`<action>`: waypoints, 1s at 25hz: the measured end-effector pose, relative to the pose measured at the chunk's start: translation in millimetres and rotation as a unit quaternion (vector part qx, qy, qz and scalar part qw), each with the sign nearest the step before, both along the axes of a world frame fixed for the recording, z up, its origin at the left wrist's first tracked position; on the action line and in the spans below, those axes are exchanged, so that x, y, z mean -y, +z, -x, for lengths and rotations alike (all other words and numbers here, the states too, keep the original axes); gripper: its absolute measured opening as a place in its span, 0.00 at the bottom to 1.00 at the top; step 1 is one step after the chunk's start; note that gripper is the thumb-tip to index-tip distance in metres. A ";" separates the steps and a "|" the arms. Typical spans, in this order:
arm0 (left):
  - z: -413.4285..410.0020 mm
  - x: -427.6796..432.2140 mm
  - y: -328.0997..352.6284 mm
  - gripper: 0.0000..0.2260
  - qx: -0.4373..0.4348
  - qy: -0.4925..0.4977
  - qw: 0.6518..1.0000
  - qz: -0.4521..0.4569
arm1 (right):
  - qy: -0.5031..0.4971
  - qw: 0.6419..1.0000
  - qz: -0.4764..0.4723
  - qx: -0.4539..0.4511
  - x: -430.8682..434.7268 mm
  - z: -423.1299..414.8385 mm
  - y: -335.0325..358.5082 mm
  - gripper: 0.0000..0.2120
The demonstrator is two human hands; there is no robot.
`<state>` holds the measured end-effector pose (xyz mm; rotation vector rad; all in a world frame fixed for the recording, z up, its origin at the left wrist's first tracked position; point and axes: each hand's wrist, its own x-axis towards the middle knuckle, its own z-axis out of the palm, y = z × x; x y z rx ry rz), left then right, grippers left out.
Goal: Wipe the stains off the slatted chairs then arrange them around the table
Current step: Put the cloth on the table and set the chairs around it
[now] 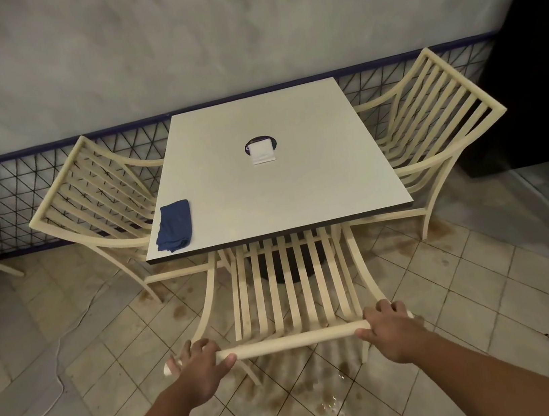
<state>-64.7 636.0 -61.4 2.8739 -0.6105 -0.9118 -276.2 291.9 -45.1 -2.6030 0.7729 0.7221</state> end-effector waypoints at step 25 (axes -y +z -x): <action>-116.1 -191.4 102.1 0.19 -0.019 0.160 0.967 0.197 | 0.030 0.998 -0.027 0.046 -251.3 -197.8 86.6 0.23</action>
